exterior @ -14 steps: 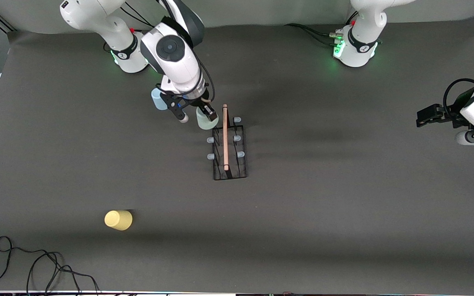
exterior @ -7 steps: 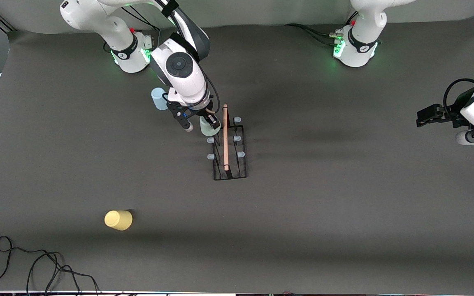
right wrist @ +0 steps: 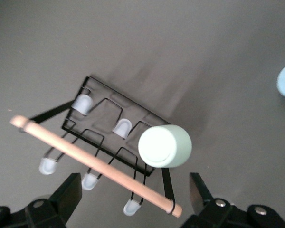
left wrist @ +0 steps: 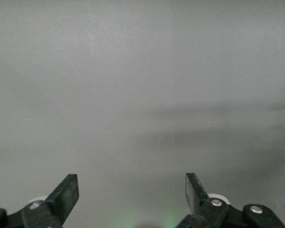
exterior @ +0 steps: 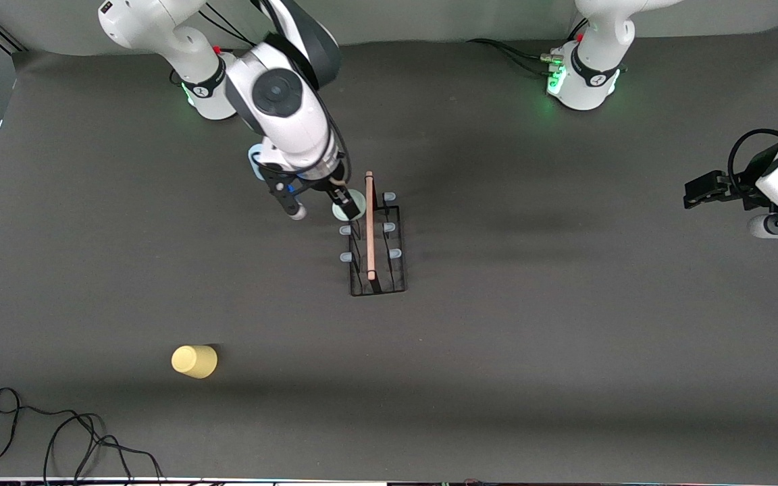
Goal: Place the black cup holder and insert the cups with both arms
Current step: 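Carry the pale green cup with the right gripper onto a rack peg, then release the green cup and move the right gripper to the yellow cup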
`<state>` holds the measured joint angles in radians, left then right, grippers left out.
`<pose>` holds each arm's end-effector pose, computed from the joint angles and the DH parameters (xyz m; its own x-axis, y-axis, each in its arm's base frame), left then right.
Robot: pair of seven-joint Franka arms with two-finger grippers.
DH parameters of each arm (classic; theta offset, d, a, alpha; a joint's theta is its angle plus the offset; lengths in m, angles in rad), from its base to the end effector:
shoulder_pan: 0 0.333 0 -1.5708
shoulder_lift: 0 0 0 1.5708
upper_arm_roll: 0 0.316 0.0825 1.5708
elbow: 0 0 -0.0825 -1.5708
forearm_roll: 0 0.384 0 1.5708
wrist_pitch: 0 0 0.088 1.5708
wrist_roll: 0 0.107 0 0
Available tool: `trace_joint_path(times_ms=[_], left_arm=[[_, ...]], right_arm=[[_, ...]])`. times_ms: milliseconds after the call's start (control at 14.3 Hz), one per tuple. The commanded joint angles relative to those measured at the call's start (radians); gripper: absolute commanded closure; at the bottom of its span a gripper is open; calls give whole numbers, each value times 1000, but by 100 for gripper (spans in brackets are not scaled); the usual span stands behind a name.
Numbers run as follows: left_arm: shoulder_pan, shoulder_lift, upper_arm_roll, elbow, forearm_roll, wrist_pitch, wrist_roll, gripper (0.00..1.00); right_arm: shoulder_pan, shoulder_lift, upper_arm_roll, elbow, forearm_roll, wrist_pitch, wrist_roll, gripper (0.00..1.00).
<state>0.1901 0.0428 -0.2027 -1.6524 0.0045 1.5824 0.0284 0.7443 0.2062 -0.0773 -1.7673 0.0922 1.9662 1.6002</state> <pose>0.5624 -0.0045 0.5637 0.9929 -0.0417 -0.1115 -0.0412 -0.9991 0.0073 0.4804 0.3894 0.4437 0.5658 -0.8217 -0.0687 -0.8232 -0.5677 0.0097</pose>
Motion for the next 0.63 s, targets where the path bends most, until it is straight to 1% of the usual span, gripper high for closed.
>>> trace_joint_path(times_ms=[0,140,350,420,490,559], left_arm=[[3,5,-4,17,9,-19,-13,0],[3,5,-4,17,9,-19,-13,0],[3,5,-4,17,9,-21,-15,0],[3,5,-4,17,8,-19,-13,0],[3,5,-4,17,9,-21,-15,0],[3,5,-4,16,9,-21,-15,0]], right_arm=[[-2,10,-71,144,-12,-148,-148,0],[-2,12,-174,193,-25,-210,-405,0],[-8,22,-372,213,-23,-213,-870,0],[-23,25,-419,216,-20,-208,-1011,0],[-57,42,-444,230,-17,-202,-1160,0],[-110,68,-447,262,-15,-202,-1307,0]])
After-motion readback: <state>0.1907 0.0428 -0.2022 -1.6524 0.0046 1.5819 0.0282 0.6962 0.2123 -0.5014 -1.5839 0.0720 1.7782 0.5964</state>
